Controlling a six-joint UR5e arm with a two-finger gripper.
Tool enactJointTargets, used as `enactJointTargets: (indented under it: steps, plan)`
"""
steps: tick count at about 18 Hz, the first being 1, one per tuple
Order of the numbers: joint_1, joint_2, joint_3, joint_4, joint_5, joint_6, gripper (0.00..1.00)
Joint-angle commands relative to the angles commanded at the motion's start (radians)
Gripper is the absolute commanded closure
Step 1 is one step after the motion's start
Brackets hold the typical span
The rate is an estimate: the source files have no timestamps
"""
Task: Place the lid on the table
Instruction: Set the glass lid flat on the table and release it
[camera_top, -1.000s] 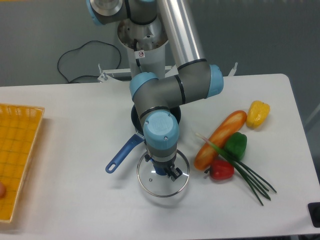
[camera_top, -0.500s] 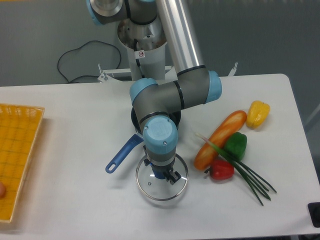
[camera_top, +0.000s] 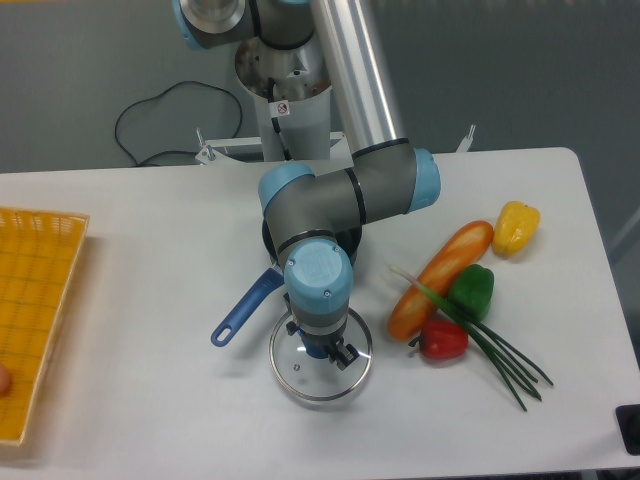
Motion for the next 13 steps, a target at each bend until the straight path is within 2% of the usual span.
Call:
enactJointTargets:
  steps: [13]
  plan:
    - [-0.009, -0.018, 0.000, 0.021, 0.000, -0.006, 0.41]
